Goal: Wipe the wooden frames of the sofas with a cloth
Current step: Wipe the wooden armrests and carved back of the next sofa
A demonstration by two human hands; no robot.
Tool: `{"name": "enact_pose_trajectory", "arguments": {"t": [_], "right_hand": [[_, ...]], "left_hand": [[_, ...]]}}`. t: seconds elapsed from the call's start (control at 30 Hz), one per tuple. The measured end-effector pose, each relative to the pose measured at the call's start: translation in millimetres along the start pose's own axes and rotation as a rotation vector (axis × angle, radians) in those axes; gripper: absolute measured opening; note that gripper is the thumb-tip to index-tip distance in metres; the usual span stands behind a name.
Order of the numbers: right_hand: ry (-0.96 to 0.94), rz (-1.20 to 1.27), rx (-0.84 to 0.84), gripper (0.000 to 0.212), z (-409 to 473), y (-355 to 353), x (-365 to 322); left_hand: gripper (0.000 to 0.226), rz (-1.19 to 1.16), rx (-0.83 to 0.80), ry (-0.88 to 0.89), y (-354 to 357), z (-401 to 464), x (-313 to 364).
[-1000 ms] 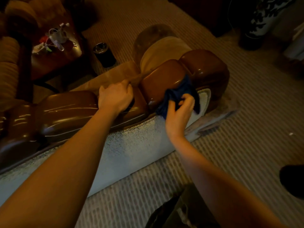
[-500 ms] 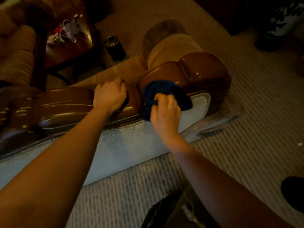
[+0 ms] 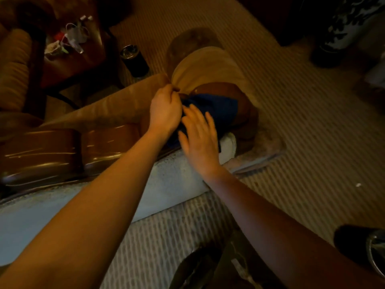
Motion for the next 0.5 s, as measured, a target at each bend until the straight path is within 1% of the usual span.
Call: {"name": "enact_pose_trajectory", "arguments": {"t": [0.07, 0.1, 0.13, 0.2, 0.23, 0.27, 0.3, 0.37, 0.4, 0.43, 0.47, 0.5], "right_hand": [[-0.093, -0.062, 0.034, 0.023, -1.6, -2.1, 24.4], [-0.089, -0.093, 0.052, 0.018, 0.2, -4.8, 37.2], [-0.055, -0.113, 0.075, 0.014, 3.6, -8.4, 47.9], [0.059, -0.115, 0.133, 0.016, 12.2, -14.2, 67.1], [0.182, -0.101, 0.165, 0.02, 14.5, -17.3, 76.7], [0.365, -0.079, 0.201, 0.025, 18.0, -21.3, 89.1], [0.607, -0.045, 0.227, 0.029, 19.6, -24.8, 105.1], [1.208, 0.142, 0.25, 0.034, 16.0, -29.4, 135.8], [1.472, 0.247, 0.225, 0.036, 9.7, -29.3, 148.1], [1.664, 0.308, 0.195, 0.038, 1.5, -28.1, 154.6], [1.797, 0.316, 0.175, 0.039, -4.8, -27.6, 153.5], [1.858, 0.291, 0.161, 0.04, -7.3, -26.8, 144.8]], "left_hand": [[0.045, 0.003, 0.058, 0.045, 4.7, -1.0, 9.1], [0.046, 0.002, 0.08, 0.073, 6.1, -2.6, 12.9], [0.046, 0.001, 0.096, 0.107, 8.7, -3.8, 14.2], [0.048, 0.057, 0.111, 0.174, 15.8, -6.3, 14.0], [0.048, 0.105, 0.113, 0.199, 18.6, -7.6, 12.8], [0.046, 0.139, 0.122, 0.222, 20.8, -8.0, 10.5], [0.044, 0.16, 0.132, 0.227, 20.9, -9.0, 9.3], [0.042, 0.164, 0.152, 0.231, 20.3, -9.8, 8.3], [0.042, 0.17, 0.155, 0.241, 21.5, -10.0, 8.5], [0.042, 0.186, 0.151, 0.254, 22.7, -10.3, 9.7], [0.042, 0.201, 0.148, 0.263, 23.9, -10.8, 10.1], [0.042, 0.21, 0.149, 0.26, 24.2, -11.3, 11.0]]}}
Point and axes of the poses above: each hand's wrist, its own z-axis towards the middle knuckle, its own y-axis out of the palm, x = y × z, the point moved 1 cm from there along z, towards the middle knuckle, and after that the axes turned 13 degrees about x, right-handed, at the moved point
